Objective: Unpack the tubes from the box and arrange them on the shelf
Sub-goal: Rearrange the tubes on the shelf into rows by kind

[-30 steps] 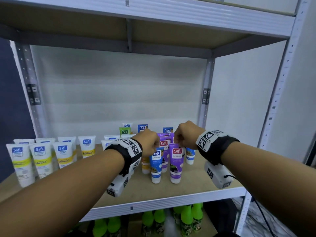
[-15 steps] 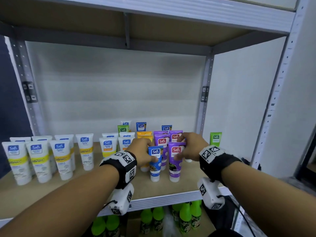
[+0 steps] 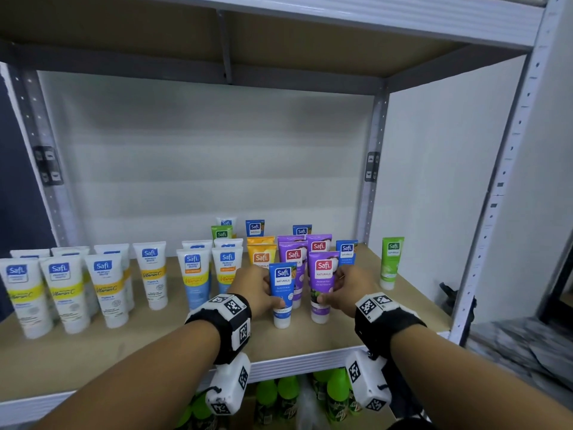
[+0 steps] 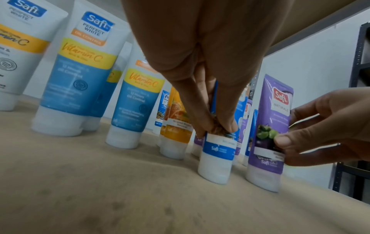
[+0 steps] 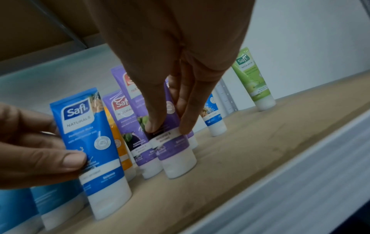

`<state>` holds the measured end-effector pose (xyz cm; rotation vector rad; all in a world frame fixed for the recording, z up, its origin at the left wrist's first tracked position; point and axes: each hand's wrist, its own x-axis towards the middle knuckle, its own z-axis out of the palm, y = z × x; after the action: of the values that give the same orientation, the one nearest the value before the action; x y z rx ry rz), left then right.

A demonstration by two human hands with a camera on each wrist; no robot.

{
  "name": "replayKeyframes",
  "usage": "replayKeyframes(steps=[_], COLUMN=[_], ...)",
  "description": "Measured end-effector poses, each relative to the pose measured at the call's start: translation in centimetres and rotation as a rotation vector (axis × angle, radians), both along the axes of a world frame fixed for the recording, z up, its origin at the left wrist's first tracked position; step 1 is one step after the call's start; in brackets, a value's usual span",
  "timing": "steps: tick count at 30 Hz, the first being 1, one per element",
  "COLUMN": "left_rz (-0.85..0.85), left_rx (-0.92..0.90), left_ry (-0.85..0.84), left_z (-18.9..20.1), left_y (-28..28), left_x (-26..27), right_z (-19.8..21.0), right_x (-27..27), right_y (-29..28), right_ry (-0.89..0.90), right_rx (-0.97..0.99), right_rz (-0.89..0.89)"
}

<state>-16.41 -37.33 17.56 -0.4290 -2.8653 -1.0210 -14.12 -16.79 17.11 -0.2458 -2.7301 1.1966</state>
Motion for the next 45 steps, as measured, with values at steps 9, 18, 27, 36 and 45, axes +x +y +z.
replayKeyframes(steps=[9,18,27,36,45], left_rz=[-0.023,-0.036,-0.05,-0.071,-0.117], left_rx=[0.04,0.051,0.059,0.088,0.079], left_ry=[-0.005,-0.01,0.002,-0.006,0.017], left_z=[-0.7,-1.0,-1.3,-1.6,-1.8], left_y=[0.1,0.0,-0.2,0.0,4.3], left_x=[-1.1,-1.6,-1.7,-1.5,-0.6], right_z=[-1.4,-2.0,-2.0,-1.8,0.7], right_x=[-4.4,-6.5,-7.1,-6.5,1.0], right_y=[0.6,0.8,0.7,1.1,4.0], right_ry=[0.029,0.016,0.029,0.002,-0.074], right_rx=[0.043,0.093,0.09,0.175,0.21], right_rz=[-0.086,-0.137,-0.14,-0.136,0.044])
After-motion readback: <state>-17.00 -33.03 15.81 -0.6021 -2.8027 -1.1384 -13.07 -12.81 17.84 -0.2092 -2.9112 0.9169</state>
